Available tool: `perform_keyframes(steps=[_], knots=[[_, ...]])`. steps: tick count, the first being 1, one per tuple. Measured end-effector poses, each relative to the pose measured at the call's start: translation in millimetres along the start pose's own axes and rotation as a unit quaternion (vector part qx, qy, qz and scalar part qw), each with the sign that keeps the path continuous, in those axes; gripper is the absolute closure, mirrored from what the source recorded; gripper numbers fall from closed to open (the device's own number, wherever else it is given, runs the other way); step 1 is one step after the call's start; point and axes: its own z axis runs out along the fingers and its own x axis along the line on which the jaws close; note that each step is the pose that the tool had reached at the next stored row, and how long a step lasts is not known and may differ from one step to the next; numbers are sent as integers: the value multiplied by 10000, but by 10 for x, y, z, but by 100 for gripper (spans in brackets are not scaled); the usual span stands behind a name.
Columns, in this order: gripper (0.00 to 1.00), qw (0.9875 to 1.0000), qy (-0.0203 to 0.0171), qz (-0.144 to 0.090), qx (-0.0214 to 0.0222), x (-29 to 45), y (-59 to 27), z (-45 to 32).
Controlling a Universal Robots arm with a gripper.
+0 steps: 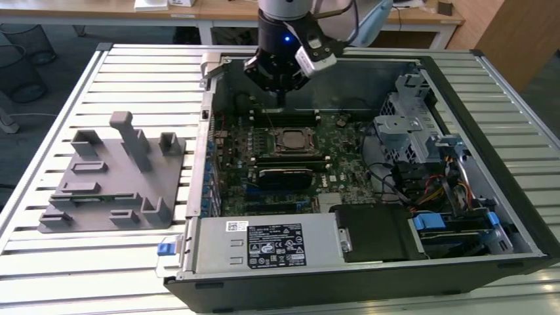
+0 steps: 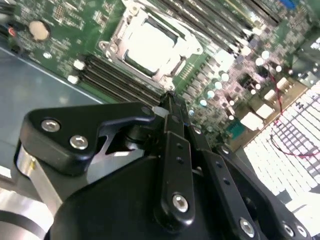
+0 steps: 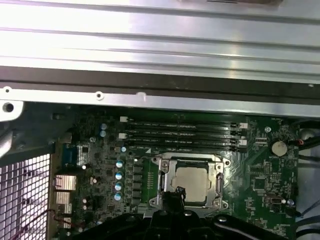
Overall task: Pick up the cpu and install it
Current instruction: 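Install the first cpu locking lever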
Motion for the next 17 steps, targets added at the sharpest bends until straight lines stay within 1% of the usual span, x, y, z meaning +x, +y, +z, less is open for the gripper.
perform_keyframes(steps=[3, 8, 10, 17], knots=[[89, 10000, 0, -1, 0, 62, 2, 31], [89, 10000, 1, -5, 1, 222, 16, 84], [89, 10000, 1, -7, 0, 253, 22, 110], [89, 10000, 1, -13, 0, 294, 32, 164]])
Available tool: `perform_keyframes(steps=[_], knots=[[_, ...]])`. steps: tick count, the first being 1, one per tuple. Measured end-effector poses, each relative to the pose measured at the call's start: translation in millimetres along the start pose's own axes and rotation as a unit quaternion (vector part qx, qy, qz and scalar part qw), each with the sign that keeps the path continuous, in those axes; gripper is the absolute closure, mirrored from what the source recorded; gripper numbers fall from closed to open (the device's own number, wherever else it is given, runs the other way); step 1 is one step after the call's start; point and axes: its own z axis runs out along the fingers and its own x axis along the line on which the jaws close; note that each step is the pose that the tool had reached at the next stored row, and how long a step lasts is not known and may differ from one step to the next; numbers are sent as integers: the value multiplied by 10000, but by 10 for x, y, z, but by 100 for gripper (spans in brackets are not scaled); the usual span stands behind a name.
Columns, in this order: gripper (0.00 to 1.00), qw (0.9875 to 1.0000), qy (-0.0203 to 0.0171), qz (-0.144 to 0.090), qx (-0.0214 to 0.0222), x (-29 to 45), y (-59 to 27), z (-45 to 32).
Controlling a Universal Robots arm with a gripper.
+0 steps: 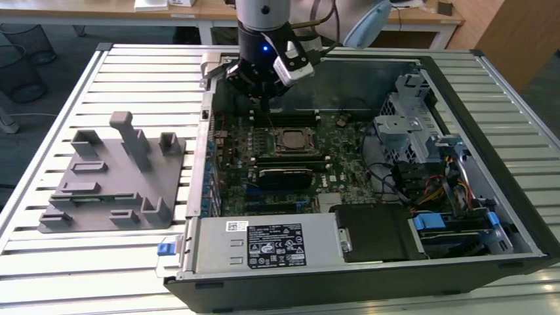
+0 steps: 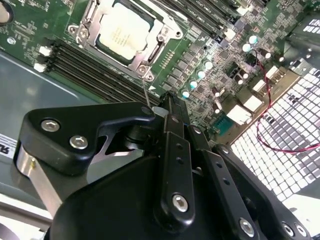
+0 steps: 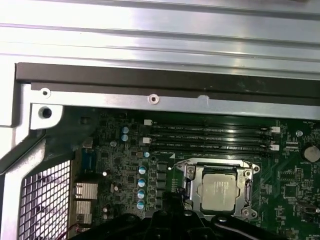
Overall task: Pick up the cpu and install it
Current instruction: 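Install the first cpu locking lever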
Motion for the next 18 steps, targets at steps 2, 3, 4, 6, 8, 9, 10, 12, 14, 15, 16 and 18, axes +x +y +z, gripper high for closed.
perform_keyframes(steps=[2, 3, 4, 6, 8, 9, 10, 12, 14, 15, 16, 18], knots=[[89, 10000, 0, -2, 0, 25, 8, 11], [89, 10000, 0, -3, 0, 38, 13, 16], [89, 10000, 1, -3, 0, 49, 19, 20], [89, 10000, 0, -3, 0, 61, 42, 28], [89, 10000, 0, -3, 0, 79, 72, 35], [89, 10000, 0, -3, 0, 90, 85, 40], [89, 10000, 0, -3, 0, 102, 97, 47], [89, 10000, 0, -4, 0, 111, 123, 61], [89, 10000, 0, -3, 0, 119, 149, 79], [89, 10000, 0, -3, 0, 123, 163, 88], [89, 10000, 0, -3, 0, 128, 179, 98], [89, 10000, 0, -4, 0, 134, 211, 116]])
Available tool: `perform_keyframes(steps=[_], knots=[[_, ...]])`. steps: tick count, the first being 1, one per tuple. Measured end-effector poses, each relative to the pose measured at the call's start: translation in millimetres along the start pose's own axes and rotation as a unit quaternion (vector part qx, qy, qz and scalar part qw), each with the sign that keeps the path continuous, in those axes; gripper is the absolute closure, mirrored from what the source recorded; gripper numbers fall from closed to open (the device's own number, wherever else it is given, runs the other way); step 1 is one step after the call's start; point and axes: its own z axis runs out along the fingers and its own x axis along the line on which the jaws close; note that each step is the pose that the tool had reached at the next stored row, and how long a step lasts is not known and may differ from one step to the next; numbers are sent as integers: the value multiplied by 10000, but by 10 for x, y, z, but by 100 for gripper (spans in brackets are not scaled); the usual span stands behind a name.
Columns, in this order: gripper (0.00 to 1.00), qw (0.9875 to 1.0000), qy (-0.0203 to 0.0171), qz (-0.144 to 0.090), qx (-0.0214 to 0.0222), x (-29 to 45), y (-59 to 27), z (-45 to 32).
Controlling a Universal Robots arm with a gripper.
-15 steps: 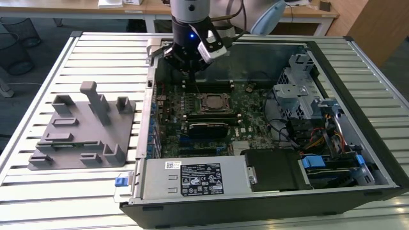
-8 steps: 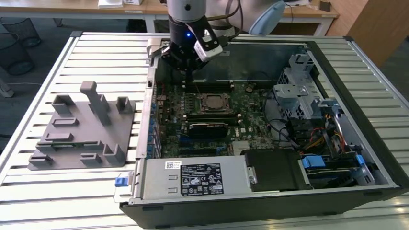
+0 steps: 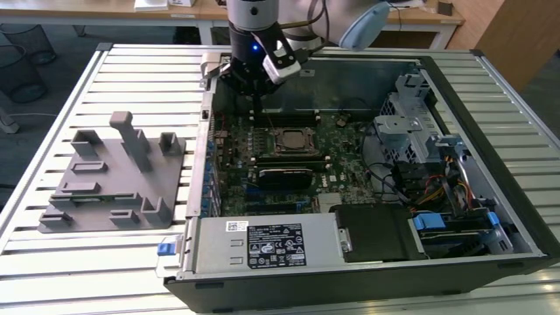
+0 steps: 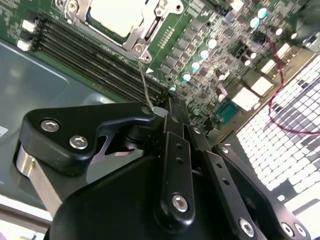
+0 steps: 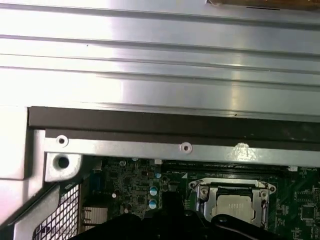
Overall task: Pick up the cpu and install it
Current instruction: 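Install the first cpu locking lever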
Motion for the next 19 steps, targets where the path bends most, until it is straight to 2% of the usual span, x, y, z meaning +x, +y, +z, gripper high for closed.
perform_keyframes(steps=[4, 9, 15, 19], knots=[[89, 10000, -1, -1, -1, -7, 40, 22], [89, 10000, 0, -1, -1, -79, 50, 29], [89, 10000, 0, -1, 1, -197, 50, 35], [89, 10000, 1, -1, 1, -318, 45, 43]])
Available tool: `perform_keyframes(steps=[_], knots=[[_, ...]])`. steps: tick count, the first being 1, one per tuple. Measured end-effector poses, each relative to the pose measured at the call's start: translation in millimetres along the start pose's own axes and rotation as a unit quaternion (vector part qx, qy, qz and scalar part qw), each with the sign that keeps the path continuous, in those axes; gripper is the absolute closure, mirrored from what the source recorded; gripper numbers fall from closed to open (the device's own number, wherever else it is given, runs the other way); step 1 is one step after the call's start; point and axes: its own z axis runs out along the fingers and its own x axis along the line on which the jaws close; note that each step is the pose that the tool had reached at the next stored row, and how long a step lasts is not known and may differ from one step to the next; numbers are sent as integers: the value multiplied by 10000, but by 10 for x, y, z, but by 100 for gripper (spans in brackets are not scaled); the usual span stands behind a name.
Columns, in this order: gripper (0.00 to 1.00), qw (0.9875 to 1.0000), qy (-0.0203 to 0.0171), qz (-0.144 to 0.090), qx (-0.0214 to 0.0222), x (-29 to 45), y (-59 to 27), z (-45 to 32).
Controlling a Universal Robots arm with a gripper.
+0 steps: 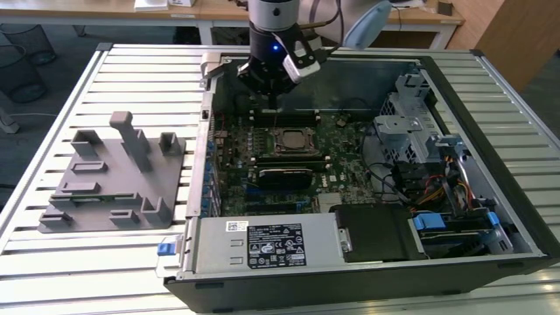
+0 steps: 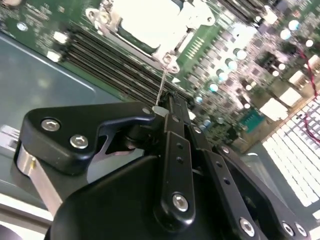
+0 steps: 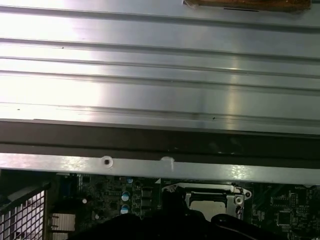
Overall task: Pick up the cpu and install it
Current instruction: 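Install the first cpu locking lever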
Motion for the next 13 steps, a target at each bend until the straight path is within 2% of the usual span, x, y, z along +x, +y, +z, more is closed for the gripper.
perform_keyframes(steps=[2, 4, 13], knots=[[89, 10000, 3, 0, 0, -75, -3, 6], [89, 10000, 4, 0, 0, -118, -5, 12], [89, 10000, 4, 0, 0, -128, -6, 17]])
